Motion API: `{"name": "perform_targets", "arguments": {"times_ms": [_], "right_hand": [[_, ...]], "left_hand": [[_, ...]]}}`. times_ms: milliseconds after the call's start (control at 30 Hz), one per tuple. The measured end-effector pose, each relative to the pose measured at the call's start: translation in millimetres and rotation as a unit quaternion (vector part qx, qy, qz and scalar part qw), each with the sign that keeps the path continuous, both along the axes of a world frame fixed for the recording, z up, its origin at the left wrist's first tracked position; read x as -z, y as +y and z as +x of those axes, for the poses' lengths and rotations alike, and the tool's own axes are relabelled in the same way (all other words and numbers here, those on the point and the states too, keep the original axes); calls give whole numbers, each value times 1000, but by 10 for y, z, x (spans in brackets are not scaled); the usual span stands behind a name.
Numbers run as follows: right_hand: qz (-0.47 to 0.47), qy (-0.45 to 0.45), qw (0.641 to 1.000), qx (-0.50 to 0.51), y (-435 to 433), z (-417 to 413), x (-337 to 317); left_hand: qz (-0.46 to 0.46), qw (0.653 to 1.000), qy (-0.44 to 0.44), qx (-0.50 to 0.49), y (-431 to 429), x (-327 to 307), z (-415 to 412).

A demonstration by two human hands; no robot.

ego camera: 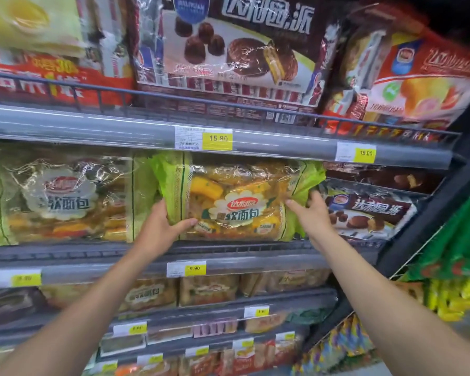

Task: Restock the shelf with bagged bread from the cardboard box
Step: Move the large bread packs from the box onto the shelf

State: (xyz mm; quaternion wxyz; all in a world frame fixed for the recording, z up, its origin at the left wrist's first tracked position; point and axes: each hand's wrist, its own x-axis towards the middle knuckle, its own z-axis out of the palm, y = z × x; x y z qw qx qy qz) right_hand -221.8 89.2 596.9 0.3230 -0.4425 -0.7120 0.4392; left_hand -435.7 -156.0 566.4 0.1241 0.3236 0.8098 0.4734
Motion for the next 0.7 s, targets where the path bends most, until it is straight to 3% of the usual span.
{"name": "perform_targets", "arguments": {"times_ms": [167, 300, 467, 533, 633, 700], "right_hand": [[17, 24, 997, 70, -64, -10, 127], [159, 32, 968, 193, -244, 28, 222], [302, -37, 952, 25, -565, 76, 546], [341, -100, 935, -8, -570, 125, 676], [355, -158, 921, -37, -560, 203, 719], [363, -171, 914, -57, -562, 229, 744]], "left_hand": [[-21, 1000, 17, 5, -17, 53, -17], [-22, 999, 43, -6, -25, 93, 9], [18, 997, 69, -33, -29, 177, 87], [11, 983, 163, -85, -46, 184, 150], [9, 920, 376, -108, -97, 222, 201], [20, 898, 429, -99, -97, 272, 220]]}}
